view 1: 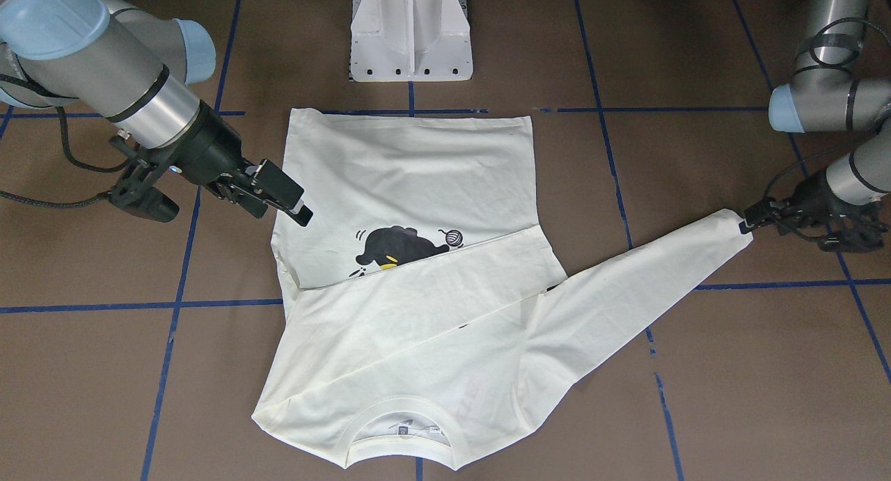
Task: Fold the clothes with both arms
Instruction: 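Release the sleeve and raise the right gripper while the left gripper grasps the other cuff, then fold the held sleeve across the shirt body with the left gripper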
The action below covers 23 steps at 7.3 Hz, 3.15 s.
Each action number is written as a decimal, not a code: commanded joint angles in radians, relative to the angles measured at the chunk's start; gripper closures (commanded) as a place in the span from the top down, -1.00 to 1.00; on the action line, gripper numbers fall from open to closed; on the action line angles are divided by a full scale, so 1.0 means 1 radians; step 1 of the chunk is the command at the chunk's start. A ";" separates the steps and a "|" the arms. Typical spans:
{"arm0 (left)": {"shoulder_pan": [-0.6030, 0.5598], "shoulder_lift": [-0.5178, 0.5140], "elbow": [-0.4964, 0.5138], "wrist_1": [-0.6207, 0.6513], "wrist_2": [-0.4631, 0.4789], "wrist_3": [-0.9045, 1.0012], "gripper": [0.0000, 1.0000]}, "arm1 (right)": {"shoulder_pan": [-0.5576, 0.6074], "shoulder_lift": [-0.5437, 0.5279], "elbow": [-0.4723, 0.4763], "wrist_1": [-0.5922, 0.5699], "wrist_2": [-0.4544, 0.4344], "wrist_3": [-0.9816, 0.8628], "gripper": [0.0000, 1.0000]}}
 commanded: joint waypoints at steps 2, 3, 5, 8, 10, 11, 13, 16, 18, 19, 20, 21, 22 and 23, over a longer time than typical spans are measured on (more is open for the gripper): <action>0.014 -0.019 0.046 -0.004 -0.006 -0.013 0.24 | -0.005 -0.018 0.006 0.002 -0.006 -0.007 0.99; 0.030 -0.020 0.052 -0.005 -0.001 -0.012 0.17 | -0.005 -0.018 0.006 0.002 -0.006 -0.007 0.99; 0.033 -0.020 0.050 -0.007 -0.001 -0.013 -0.34 | -0.006 -0.018 0.007 0.004 -0.006 -0.007 0.99; 0.033 -0.025 -0.001 -0.007 -0.009 -0.016 -1.00 | -0.006 -0.018 0.009 0.004 -0.006 -0.007 0.99; 0.033 -0.028 -0.209 0.033 -0.122 -0.164 -1.00 | 0.042 -0.104 0.097 0.002 0.034 -0.018 1.00; 0.047 -0.133 -0.270 0.030 -0.154 -0.385 -1.00 | 0.131 -0.151 0.122 -0.001 0.134 -0.088 1.00; 0.291 -0.439 -0.261 0.028 -0.018 -0.794 -1.00 | 0.348 -0.282 0.124 0.004 0.343 -0.314 1.00; 0.462 -0.977 0.228 0.007 0.317 -0.950 -1.00 | 0.523 -0.419 0.127 0.005 0.453 -0.563 1.00; 0.580 -1.062 0.401 -0.191 0.528 -0.952 -1.00 | 0.544 -0.454 0.136 0.007 0.453 -0.570 1.00; 0.590 -1.115 0.505 -0.250 0.583 -0.953 -0.89 | 0.544 -0.465 0.138 0.007 0.453 -0.595 1.00; 0.590 -1.109 0.509 -0.251 0.583 -0.952 0.62 | 0.543 -0.466 0.136 0.007 0.450 -0.595 1.00; 0.573 -1.111 0.500 -0.252 0.583 -0.984 0.66 | 0.520 -0.465 0.136 0.009 0.445 -0.580 1.00; 0.532 -1.100 0.394 -0.216 0.536 -1.039 0.65 | 0.455 -0.462 0.156 0.009 0.433 -0.566 1.00; 0.501 -0.979 0.201 -0.102 0.426 -1.038 0.65 | 0.361 -0.460 0.196 0.010 0.380 -0.434 1.00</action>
